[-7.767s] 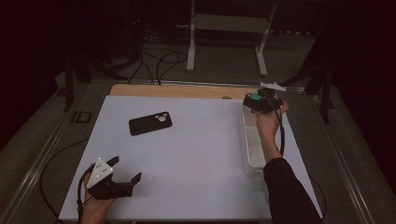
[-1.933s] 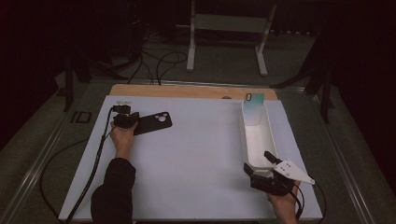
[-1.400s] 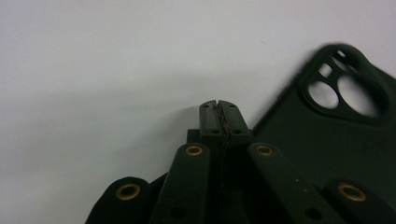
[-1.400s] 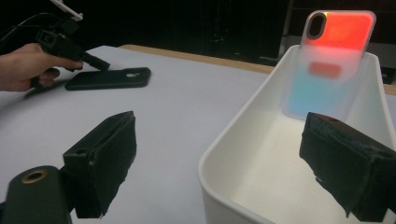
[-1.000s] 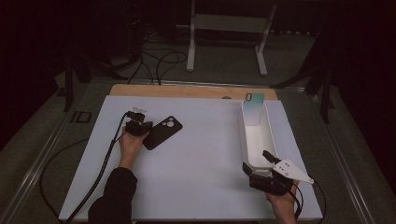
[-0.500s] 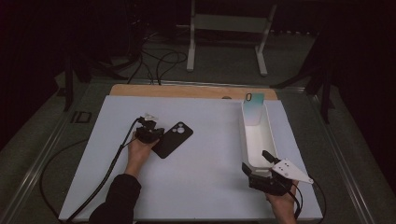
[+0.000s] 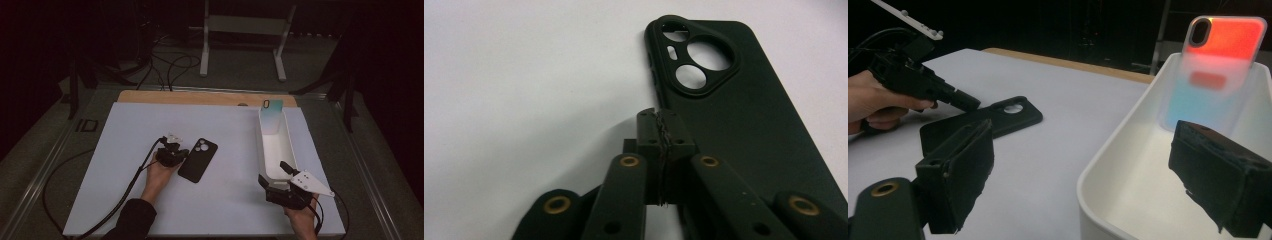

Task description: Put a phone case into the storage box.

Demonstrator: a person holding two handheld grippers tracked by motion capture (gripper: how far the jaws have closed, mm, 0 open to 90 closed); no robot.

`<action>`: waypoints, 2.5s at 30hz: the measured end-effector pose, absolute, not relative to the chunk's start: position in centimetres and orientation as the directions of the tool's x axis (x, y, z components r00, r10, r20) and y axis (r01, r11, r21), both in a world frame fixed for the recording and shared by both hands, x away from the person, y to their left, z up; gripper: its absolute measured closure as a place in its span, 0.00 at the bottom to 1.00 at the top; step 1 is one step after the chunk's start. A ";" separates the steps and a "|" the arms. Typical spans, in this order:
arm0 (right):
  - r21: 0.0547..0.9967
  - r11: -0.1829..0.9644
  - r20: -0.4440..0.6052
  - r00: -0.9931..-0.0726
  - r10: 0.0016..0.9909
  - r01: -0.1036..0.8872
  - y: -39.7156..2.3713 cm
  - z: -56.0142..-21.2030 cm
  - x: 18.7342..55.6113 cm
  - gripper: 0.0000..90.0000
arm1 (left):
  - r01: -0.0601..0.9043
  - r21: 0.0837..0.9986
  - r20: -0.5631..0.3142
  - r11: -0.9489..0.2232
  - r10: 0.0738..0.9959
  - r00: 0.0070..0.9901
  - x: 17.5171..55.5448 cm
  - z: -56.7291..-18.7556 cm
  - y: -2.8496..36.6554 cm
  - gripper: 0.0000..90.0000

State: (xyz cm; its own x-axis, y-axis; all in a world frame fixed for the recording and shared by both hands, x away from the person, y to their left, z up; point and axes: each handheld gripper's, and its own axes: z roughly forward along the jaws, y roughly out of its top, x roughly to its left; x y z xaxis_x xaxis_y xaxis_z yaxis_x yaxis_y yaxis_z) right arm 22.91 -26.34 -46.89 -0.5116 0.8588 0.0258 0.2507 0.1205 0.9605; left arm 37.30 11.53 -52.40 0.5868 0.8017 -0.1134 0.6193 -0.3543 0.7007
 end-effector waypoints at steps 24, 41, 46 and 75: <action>0.955 0.155 0.005 -0.534 0.846 0.255 -27.0 -46.4 23.8 0.11 | 0.404 0.896 -0.043 -0.182 0.872 0.488 26.3 -44.6 21.2 0.14; 0.968 0.136 -0.010 -0.510 0.860 0.211 -27.9 -46.3 23.1 0.10 | 0.366 0.913 -0.013 -0.178 0.885 0.465 21.1 -46.7 24.1 0.00; 0.970 0.145 -0.026 -0.506 0.862 0.197 -27.8 -46.3 22.7 0.10 | 0.356 0.917 -0.006 -0.180 0.886 0.463 21.0 -46.8 24.3 0.00; 0.965 0.156 -0.035 -0.485 0.874 0.210 -27.7 -46.8 22.9 0.10 | 0.486 0.824 0.044 -0.290 0.889 0.455 24.3 -44.9 20.4 0.00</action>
